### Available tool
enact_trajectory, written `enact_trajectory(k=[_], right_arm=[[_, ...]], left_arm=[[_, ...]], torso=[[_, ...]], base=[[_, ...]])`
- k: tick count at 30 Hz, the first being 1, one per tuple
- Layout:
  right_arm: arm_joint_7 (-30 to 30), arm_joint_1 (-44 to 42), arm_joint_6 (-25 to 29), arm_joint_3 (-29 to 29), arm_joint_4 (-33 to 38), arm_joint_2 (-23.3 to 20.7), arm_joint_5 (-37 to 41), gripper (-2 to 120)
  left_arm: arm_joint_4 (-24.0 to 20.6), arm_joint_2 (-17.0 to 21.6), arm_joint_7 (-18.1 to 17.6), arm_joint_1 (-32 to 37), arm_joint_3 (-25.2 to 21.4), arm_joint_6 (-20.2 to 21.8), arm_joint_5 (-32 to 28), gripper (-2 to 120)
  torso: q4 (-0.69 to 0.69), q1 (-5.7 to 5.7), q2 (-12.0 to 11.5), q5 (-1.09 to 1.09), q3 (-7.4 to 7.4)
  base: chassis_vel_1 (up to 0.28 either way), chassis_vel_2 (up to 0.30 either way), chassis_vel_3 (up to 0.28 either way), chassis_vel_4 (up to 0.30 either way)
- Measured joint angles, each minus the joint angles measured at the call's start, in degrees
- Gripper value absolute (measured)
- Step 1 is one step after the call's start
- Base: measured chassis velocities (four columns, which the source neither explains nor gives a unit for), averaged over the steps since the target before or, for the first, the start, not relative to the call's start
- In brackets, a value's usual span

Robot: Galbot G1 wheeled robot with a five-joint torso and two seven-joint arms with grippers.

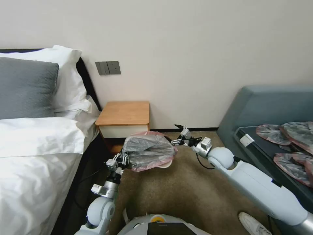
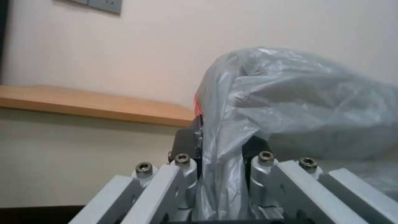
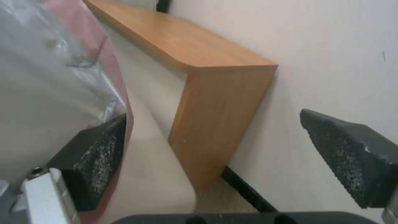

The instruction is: Pick up the garbage bag from the table and place it over the trash can.

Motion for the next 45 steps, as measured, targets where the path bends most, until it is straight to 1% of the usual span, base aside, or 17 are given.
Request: enact_trajectory(k=[6, 12, 18, 19, 20, 23, 26, 27, 29, 32, 33, 36, 39, 41, 42, 43, 45], right_arm=[[-0.41, -1.74, 0.51, 1.62, -0.40, -0.04, -0.24, 100], [-0.42, -3.88, 1.41, 3.63, -0.06, -0.44, -0.71, 100], [0.99, -5.99, 3.01, 5.92, 0.24, 0.02, -1.42, 100], [1.39, -6.69, 3.29, 6.89, 1.34, 0.60, -1.98, 100], [1.39, -6.69, 3.29, 6.89, 1.34, 0.60, -1.98, 100], [2.22, -8.06, 3.93, 8.75, 4.02, 2.18, -4.17, 100], [2.57, -8.72, 3.99, 9.69, 5.26, 2.89, -5.02, 100], [3.32, -11.48, 4.19, 11.94, 8.75, 4.35, -5.92, 100], [3.63, -12.80, 4.24, 12.59, 10.28, 4.85, -5.99, 100], [8.81, -19.58, 1.92, 12.66, 18.43, 7.58, -0.38, 100], [8.81, -19.58, 1.92, 12.66, 18.43, 7.58, -0.38, 100], [14.58, -24.99, -2.82, 10.76, 25.61, 12.18, 9.51, 100], [16.08, -27.42, -4.78, 9.89, 27.68, 14.36, 12.57, 100], [15.35, -29.84, -5.80, 9.66, 27.51, 15.49, 6.30, 100], [15.35, -29.84, -5.80, 9.66, 27.51, 15.49, 6.30, 100], [13.69, -30.55, -4.54, 9.92, 26.38, 15.67, 0.95, 100], [6.95, -31.29, 2.68, 11.82, 20.85, 15.67, -15.71, 100]], left_arm=[[0.00, 0.09, 1.00, -0.15, -0.22, -0.18, -0.94, 10], [0.14, 0.06, -1.25, -0.22, -0.06, 1.04, -2.52, 10], [0.11, -0.14, -5.30, -0.36, -0.19, 4.21, -3.96, 10], [0.10, -0.11, -6.96, -0.23, -0.35, 5.54, -4.08, 10], [0.10, -0.11, -6.96, -0.23, -0.35, 5.54, -4.08, 10], [-0.07, -0.35, -10.72, 0.23, -0.79, 8.09, -3.64, 10], [-0.21, -0.56, -11.96, 0.43, -0.86, 8.85, -3.34, 10], [-0.58, -0.98, -14.24, 0.42, -0.78, 10.48, -2.88, 10], [-0.76, -1.13, -15.11, 0.35, -0.70, 11.10, -2.76, 10], [-1.43, -1.61, -17.32, -0.15, -0.44, 12.43, -2.71, 10], [-1.43, -1.61, -17.32, -0.15, -0.44, 12.43, -2.71, 10], [-1.57, -1.74, -17.55, -0.69, -0.33, 12.44, -2.96, 10], [-1.57, -1.77, -17.58, -0.87, -0.31, 12.44, -3.05, 10], [-1.58, -1.81, -17.58, -0.89, -0.31, 12.44, -3.07, 10], [-1.58, -1.81, -17.58, -0.89, -0.31, 12.44, -3.07, 10], [-1.63, -1.82, -17.58, -0.89, -0.31, 12.44, -3.08, 10], [-1.82, -1.89, -17.57, -0.81, -0.31, 12.45, -3.08, 10]], torso=[[0.01, 0.00, 0.00, 0.00, 0.00], [0.00, 0.00, 0.00, -0.01, 0.00], [0.00, 0.00, 0.00, 0.00, 0.00], [0.01, 0.00, 0.00, 0.00, 0.00], [0.01, 0.00, 0.00, 0.00, 0.00], [0.00, 0.00, 0.00, -0.01, 0.00], [0.03, 0.00, 0.00, 0.00, 0.00], [0.03, 0.00, 0.00, -0.02, 0.00], [0.01, 0.00, 0.00, -0.01, 0.00], [0.00, -0.01, 0.00, -0.01, 0.00], [0.00, -0.01, 0.00, -0.01, 0.00], [0.00, -0.01, 0.00, -0.01, -0.01], [0.00, 0.00, 0.00, -0.01, -0.01], [0.00, 0.00, 0.00, -0.02, -0.01], [0.00, 0.00, 0.00, -0.02, -0.01], [0.00, -0.01, 0.00, -0.03, 0.00], [0.00, 0.00, 0.00, 0.01, 0.00]], base=[[0.000, 0.000, 0.000, 0.000], [0.000, 0.000, 0.000, 0.000], [0.000, 0.000, 0.000, 0.000], [0.000, 0.000, 0.000, 0.000], [0.000, 0.000, 0.000, 0.000], [0.000, 0.000, 0.000, 0.000], [0.000, 0.000, 0.000, 0.000], [0.000, 0.000, 0.000, 0.000], [0.000, 0.000, 0.000, 0.000], [0.000, 0.000, 0.000, 0.000], [0.000, 0.000, 0.000, 0.000], [0.000, 0.000, 0.000, 0.000], [0.000, 0.000, 0.000, 0.000], [0.000, 0.000, 0.000, 0.000], [0.000, 0.000, 0.000, 0.000], [0.000, 0.000, 0.000, 0.000], [0.000, 0.000, 0.000, 0.000]])
